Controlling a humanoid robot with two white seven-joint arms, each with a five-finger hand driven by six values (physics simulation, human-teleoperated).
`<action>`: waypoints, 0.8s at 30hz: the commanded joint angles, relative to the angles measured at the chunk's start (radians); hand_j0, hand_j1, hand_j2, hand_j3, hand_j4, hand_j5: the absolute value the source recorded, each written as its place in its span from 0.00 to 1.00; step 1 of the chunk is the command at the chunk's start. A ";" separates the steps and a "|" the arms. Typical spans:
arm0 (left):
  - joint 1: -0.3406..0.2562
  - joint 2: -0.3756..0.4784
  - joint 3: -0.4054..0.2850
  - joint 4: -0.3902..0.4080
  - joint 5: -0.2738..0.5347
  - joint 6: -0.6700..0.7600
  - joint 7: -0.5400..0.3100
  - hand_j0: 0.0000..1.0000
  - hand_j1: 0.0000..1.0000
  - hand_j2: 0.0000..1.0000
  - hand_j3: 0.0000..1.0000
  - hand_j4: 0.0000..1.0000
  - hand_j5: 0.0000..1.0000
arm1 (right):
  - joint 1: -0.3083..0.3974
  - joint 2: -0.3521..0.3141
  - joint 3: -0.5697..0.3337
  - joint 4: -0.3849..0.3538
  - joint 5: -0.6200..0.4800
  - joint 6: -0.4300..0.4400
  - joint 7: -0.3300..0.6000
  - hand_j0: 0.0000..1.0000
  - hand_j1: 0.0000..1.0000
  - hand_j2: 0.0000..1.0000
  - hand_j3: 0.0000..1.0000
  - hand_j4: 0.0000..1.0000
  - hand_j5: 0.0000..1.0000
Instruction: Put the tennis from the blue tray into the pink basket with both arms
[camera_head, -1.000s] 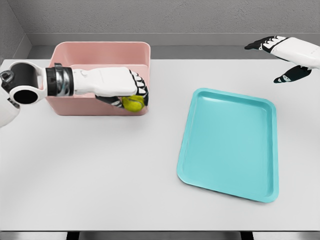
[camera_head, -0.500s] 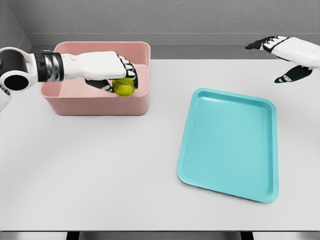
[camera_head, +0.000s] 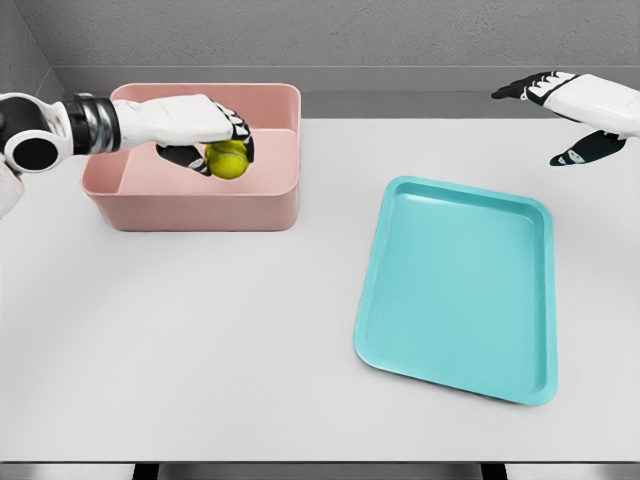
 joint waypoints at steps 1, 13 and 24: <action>0.000 -0.013 0.016 0.038 0.005 0.002 0.002 0.58 0.58 0.58 0.58 0.58 0.58 | 0.000 -0.002 -0.001 0.000 -0.007 0.001 -0.001 1.00 1.00 1.00 1.00 1.00 1.00; -0.009 -0.052 0.045 0.121 0.002 0.002 0.014 1.00 1.00 1.00 1.00 1.00 1.00 | 0.000 -0.008 -0.001 0.000 -0.007 0.001 -0.001 1.00 1.00 1.00 1.00 1.00 1.00; 0.005 -0.020 0.045 0.078 0.013 0.002 0.127 1.00 1.00 1.00 1.00 1.00 1.00 | 0.000 -0.020 -0.001 0.001 -0.007 0.001 -0.001 1.00 1.00 1.00 1.00 1.00 1.00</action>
